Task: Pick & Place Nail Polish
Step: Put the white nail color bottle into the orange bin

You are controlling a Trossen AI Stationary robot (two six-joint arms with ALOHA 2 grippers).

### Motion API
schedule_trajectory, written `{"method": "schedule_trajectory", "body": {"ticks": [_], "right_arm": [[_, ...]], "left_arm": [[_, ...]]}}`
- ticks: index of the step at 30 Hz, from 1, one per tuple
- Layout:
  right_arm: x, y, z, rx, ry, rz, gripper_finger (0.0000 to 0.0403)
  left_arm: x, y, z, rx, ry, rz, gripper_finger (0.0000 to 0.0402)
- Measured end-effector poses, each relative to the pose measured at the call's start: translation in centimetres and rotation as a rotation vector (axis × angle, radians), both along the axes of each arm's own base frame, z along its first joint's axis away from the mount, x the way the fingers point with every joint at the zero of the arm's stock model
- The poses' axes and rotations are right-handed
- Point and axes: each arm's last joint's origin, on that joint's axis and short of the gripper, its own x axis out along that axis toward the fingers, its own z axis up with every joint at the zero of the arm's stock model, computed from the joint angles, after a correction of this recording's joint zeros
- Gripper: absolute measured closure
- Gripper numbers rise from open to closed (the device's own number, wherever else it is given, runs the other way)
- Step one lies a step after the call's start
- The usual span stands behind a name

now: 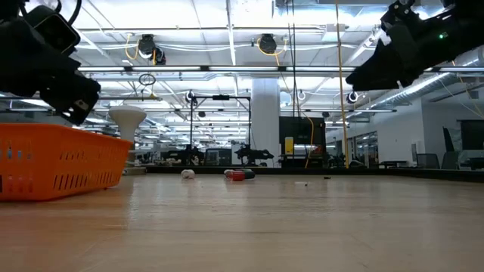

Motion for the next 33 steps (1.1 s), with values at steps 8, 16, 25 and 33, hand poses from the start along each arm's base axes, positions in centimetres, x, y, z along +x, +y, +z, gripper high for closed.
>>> {"method": "schedule_trajectory", "body": {"ticks": [8, 16, 25, 33], "right_arm": [[0.5, 0.2, 1.7, 0.107, -0.222, -0.016, 0.0108], [1.5, -0.1, 3.3, 0.083, -0.364, 0.057, 0.0109], [5.1, -2.1, -0.4, 0.156, -0.241, 0.057, 0.0111], [6.3, -3.6, -3.1, 0.185, -0.130, -0.026, 0.0111]], "left_arm": [[0.1, 0.1, 0.7, 0.007, -0.072, 0.043, 0.0234], [0.2, 0.6, 1.4, -0.017, -0.142, 0.219, 0.0234], [0.7, 2.5, 1.6, -0.092, -0.147, 0.551, 0.0234], [4.1, 5.1, 3.2, -0.102, 0.174, 0.741, 0.0234]]}}
